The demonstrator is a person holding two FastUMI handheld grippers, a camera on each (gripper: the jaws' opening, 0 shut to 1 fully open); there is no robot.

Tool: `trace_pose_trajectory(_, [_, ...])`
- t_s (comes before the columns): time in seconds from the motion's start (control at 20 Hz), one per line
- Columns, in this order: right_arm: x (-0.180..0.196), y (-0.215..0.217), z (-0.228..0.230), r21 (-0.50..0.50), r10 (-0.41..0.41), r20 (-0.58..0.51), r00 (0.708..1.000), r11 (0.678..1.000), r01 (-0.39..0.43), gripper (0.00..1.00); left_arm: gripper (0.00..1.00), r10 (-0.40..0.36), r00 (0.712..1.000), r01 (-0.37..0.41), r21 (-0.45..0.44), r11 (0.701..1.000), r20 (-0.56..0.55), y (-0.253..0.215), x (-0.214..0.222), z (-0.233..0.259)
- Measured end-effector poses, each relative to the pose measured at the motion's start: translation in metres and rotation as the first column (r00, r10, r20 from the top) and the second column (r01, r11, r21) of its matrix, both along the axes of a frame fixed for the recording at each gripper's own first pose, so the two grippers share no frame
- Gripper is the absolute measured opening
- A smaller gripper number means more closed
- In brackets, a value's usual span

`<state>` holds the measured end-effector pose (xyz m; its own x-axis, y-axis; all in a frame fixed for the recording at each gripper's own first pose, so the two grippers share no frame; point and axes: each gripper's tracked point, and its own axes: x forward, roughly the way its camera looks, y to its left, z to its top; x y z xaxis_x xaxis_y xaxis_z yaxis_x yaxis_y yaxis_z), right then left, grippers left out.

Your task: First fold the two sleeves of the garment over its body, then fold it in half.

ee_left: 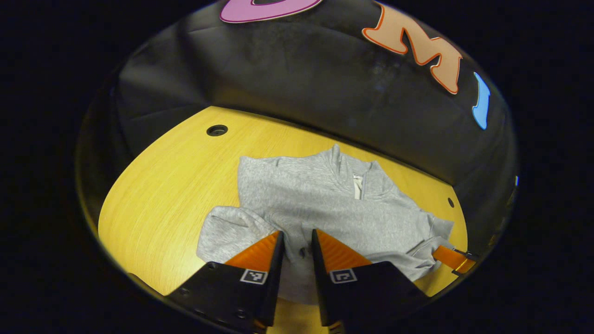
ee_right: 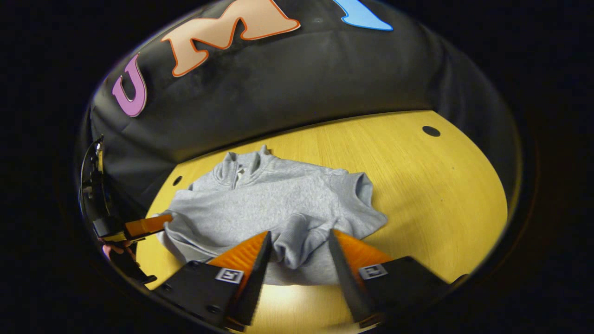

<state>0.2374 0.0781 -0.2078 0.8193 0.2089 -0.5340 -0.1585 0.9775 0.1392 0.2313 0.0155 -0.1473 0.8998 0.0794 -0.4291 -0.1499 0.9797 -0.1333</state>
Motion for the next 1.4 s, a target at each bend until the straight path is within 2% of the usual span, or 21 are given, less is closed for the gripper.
trace_pose_trajectory(0.05, [-0.003, -0.001, 0.007, 0.011, 0.001, 0.011, 1.000, 1.000, -0.001, 0.89, 0.42, 0.002, 1.000, -0.002, 0.003, 1.000, 0.011, 0.000, -0.002, 0.005])
trace_pose_trajectory(0.1, [-0.002, -0.003, 0.014, 0.007, -0.004, 0.033, 0.999, 1.000, 0.004, 0.89, 0.58, 0.017, 0.999, -0.018, 0.020, 1.000, 0.026, 0.004, -0.006, 0.011])
trace_pose_trajectory(0.2, [-0.008, 0.000, 0.029, 0.006, 0.007, 0.082, 0.997, 1.000, -0.007, 0.96, 0.87, 0.057, 0.995, -0.063, 0.078, 0.995, 0.083, 0.014, -0.011, 0.033])
trace_pose_trajectory(0.25, [-0.012, 0.001, 0.039, -0.002, 0.016, 0.113, 0.994, 1.000, -0.016, 0.94, 0.93, 0.048, 0.991, -0.059, 0.086, 0.995, 0.122, 0.014, -0.014, 0.045])
trace_pose_trajectory(0.35, [-0.021, 0.000, 0.058, -0.028, 0.024, 0.175, 0.984, 0.999, -0.020, 0.94, 0.93, 0.019, 0.983, -0.037, 0.097, 0.995, 0.180, 0.010, -0.026, 0.070])
trace_pose_trajectory(0.4, [-0.028, 0.001, 0.066, -0.033, 0.027, 0.196, 0.980, 0.999, -0.021, 0.98, 0.93, 0.008, 0.982, -0.030, 0.114, 0.993, 0.189, 0.010, -0.035, 0.075])
trace_pose_trajectory(0.7, [-0.076, 0.003, 0.116, -0.015, 0.023, 0.302, 0.953, 1.000, -0.019, 0.98, 0.93, -0.039, 0.977, 0.008, 0.150, 0.989, 0.208, 0.003, -0.088, 0.102])
trace_pose_trajectory(1.0, [-0.126, -0.002, 0.136, -0.050, 0.016, 0.366, 0.930, 0.999, 0.003, 1.00, 0.93, -0.068, 0.970, 0.030, 0.160, 0.987, 0.235, -0.006, -0.140, 0.119])
trace_pose_trajectory(1.05, [-0.133, -0.005, 0.142, -0.059, 0.015, 0.386, 0.922, 0.998, 0.009, 0.94, 0.93, -0.066, 0.970, 0.028, 0.161, 0.987, 0.236, -0.006, -0.148, 0.118])
trace_pose_trajectory(1.15, [-0.149, -0.004, 0.149, -0.055, 0.013, 0.411, 0.912, 0.998, 0.011, 0.98, 0.93, -0.066, 0.972, 0.030, 0.159, 0.987, 0.224, -0.008, -0.164, 0.116])
trace_pose_trajectory(1.3, [-0.167, -0.010, 0.152, -0.048, -0.001, 0.418, 0.908, 0.999, 0.023, 0.94, 0.94, -0.058, 0.977, 0.022, 0.177, 0.984, 0.204, -0.007, -0.187, 0.111])
trace_pose_trajectory(1.4, [-0.175, -0.013, 0.151, -0.058, -0.009, 0.419, 0.908, 0.998, 0.036, 0.98, 0.93, -0.065, 0.974, 0.021, 0.199, 0.980, 0.216, -0.009, -0.196, 0.112])
